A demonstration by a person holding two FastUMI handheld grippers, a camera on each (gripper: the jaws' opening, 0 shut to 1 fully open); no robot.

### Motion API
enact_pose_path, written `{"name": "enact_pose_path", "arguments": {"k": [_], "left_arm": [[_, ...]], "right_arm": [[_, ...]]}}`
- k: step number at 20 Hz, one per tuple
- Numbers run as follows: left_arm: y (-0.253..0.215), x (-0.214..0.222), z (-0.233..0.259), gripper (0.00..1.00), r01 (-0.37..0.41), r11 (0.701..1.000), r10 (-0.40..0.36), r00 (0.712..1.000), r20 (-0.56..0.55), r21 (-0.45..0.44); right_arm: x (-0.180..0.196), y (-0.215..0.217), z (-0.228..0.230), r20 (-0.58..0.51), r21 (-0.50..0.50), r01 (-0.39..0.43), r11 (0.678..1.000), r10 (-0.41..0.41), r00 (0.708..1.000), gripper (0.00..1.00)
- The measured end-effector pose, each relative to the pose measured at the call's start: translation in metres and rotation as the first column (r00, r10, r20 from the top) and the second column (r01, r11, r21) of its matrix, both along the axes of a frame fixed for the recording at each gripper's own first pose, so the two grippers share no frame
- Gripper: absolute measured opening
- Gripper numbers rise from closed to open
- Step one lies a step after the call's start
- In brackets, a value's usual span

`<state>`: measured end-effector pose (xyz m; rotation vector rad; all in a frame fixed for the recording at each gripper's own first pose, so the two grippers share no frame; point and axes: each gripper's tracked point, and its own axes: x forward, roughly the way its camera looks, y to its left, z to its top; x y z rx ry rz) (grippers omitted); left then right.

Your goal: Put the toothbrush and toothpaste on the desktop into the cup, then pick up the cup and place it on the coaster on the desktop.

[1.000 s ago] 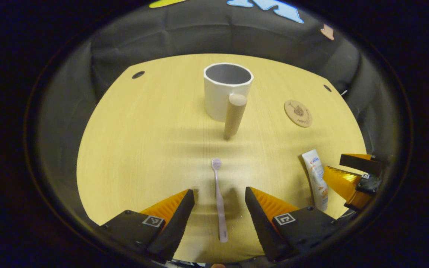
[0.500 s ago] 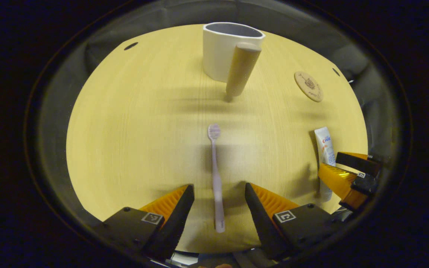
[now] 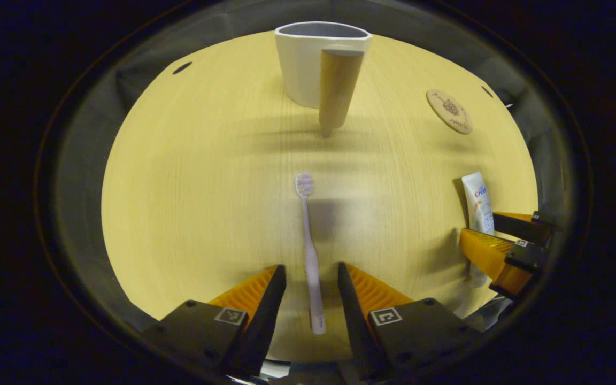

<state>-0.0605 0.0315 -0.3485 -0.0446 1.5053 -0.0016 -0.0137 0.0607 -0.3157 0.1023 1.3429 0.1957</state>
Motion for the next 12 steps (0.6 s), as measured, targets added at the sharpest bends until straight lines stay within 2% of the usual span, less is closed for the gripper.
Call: {"name": "enact_pose_path", "arguments": {"k": [2, 3, 4, 5, 6, 7, 8, 9, 10, 11, 12], "left_arm": [[0.0013, -0.001, 0.0008, 0.7, 0.002, 1.0, -0.002, 1.0, -0.003, 0.0], [0.0007, -0.0012, 0.001, 0.64, 0.0, 1.0, 0.0, 1.0, -0.009, 0.0], [0.0001, -0.0007, 0.0, 0.64, 0.004, 1.0, -0.004, 1.0, -0.008, -0.003], [-0.0025, -0.0018, -0.0003, 0.59, -0.013, 1.0, 0.013, 1.0, -0.014, -0.009], [-0.0039, -0.0001, 0.0009, 0.36, -0.012, 1.0, 0.012, 1.0, -0.012, -0.006], [-0.0027, -0.002, 0.0, 0.39, -0.008, 1.0, 0.007, 1.0, -0.015, -0.005], [-0.0037, -0.0022, 0.0005, 0.39, -0.023, 1.0, 0.023, 1.0, -0.007, -0.009], [-0.0046, -0.0005, 0.0006, 0.27, -0.032, 0.999, 0.032, 0.999, -0.011, -0.012], [-0.0043, -0.0009, 0.0009, 0.27, -0.022, 1.0, 0.022, 1.0, -0.007, -0.014], [-0.0039, 0.001, 0.0003, 0.32, -0.028, 1.0, 0.028, 1.0, -0.003, -0.014], [-0.0034, -0.001, 0.0009, 0.2, -0.032, 0.999, 0.032, 0.999, -0.005, -0.013]], "right_arm": [[-0.0006, -0.0008, -0.0003, -0.006, -0.002, 0.002, 1.0, -0.002, 1.0, 0.87], [-0.0011, -0.0002, 0.0009, -0.014, 0.002, 0.0, 1.0, 0.0, 1.0, 0.82], [-0.0009, -0.0015, -0.0003, -0.013, -0.008, 0.001, 1.0, -0.001, 1.0, 0.83], [-0.0028, -0.0014, -0.0008, -0.021, -0.007, -0.005, 1.0, 0.005, 1.0, 0.73], [-0.0047, -0.0016, -0.0001, -0.023, -0.012, -0.014, 1.0, 0.013, 1.0, 0.69], [-0.0041, -0.0025, -0.0003, -0.014, -0.024, -0.017, 1.0, 0.017, 1.0, 0.69], [-0.0053, -0.0006, -0.0003, -0.016, -0.018, -0.017, 1.0, 0.017, 1.0, 0.63], [-0.0092, 0.0007, 0.0001, -0.03, -0.014, -0.023, 1.0, 0.023, 0.999, 0.51], [-0.0093, -0.0034, 0.0002, -0.022, -0.03, -0.016, 0.999, 0.016, 1.0, 0.55], [-0.0086, -0.0029, 0.003, -0.021, -0.025, -0.005, 1.0, 0.004, 1.0, 0.34], [-0.0093, -0.003, -0.0014, -0.029, -0.017, -0.007, 1.0, 0.007, 1.0, 0.34]]}}
